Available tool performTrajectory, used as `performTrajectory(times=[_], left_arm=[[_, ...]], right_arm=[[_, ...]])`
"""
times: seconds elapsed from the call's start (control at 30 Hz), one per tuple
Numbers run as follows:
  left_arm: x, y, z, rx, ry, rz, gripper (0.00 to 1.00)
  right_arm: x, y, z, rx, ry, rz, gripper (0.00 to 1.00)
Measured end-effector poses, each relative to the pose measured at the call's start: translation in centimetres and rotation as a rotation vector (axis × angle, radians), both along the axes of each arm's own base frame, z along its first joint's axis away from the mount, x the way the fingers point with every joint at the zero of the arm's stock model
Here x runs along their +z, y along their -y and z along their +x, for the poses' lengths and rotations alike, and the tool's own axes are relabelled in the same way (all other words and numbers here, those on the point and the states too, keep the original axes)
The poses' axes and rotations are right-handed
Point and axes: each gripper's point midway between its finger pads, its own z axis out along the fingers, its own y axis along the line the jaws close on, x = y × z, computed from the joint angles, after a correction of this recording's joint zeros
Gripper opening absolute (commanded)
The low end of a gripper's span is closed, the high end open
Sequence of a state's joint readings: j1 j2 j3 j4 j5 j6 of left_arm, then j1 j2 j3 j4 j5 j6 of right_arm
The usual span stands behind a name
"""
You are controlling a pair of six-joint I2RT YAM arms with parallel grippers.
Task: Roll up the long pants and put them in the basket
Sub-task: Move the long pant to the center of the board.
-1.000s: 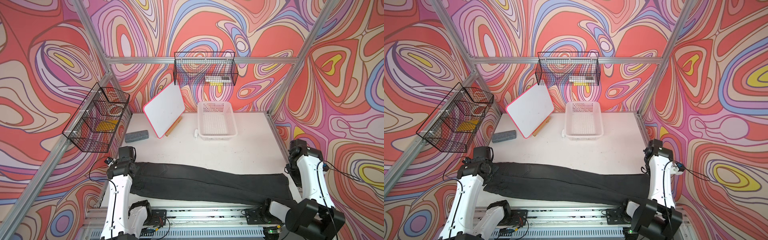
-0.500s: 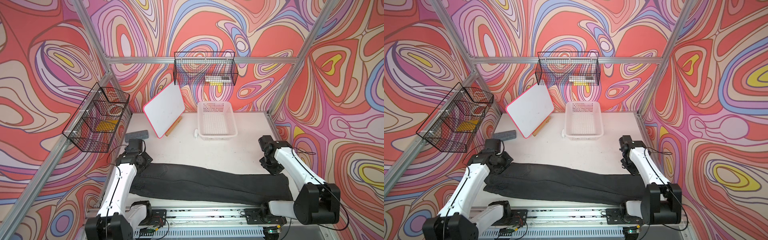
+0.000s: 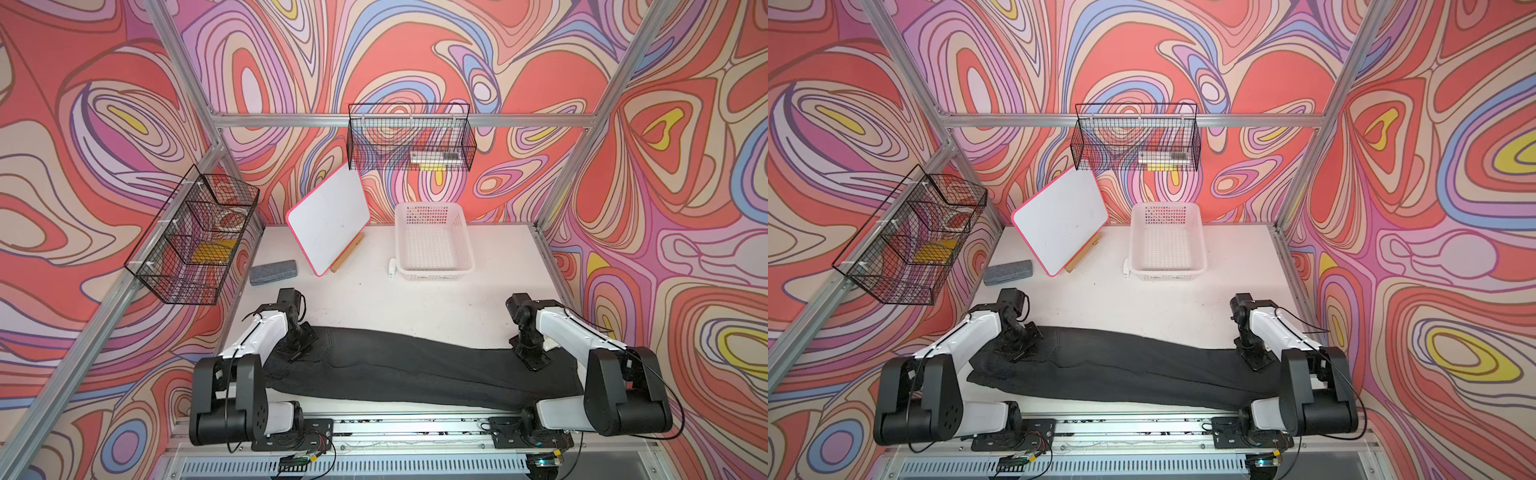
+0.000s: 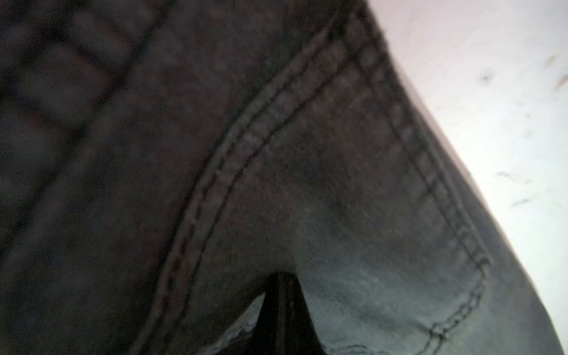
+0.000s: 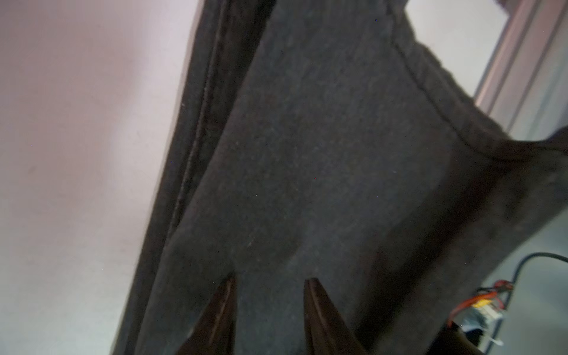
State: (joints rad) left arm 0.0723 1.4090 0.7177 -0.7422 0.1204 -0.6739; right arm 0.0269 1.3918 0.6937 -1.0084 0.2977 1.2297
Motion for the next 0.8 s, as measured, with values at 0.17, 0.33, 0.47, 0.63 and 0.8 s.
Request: performTrajectory(times=[0.17, 0.33, 0.47, 0.63, 0.8], left_arm=[[-0.2, 0.2, 2.0, 0.028, 0.028, -0.019, 0.00], [0.0, 0.2, 6.4, 0.054, 0.143, -0.034, 0.00], [0.3, 0.3, 10.2, 0.053, 0.242, -0.045, 0.01], [1.4, 0.0, 11.7, 0.053, 0.296, -0.029, 0.22], [6.5, -1.2, 11.2, 0.039, 0.357, 0.047, 0.27]], right_arm=[[-0.7, 0.4, 3.4, 0.045, 0.111, -0.026, 0.35], [-0.7, 0.9, 11.2, 0.082, 0.284, -0.053, 0.35], [-0.5, 1.7, 16.9, 0.094, 0.389, -0.045, 0.38], [1.0, 1.1, 23.0, 0.294, 0.464, -0.033, 0.50], [6.2, -7.1, 25.2, 0.674, 0.573, 0.022, 0.47]])
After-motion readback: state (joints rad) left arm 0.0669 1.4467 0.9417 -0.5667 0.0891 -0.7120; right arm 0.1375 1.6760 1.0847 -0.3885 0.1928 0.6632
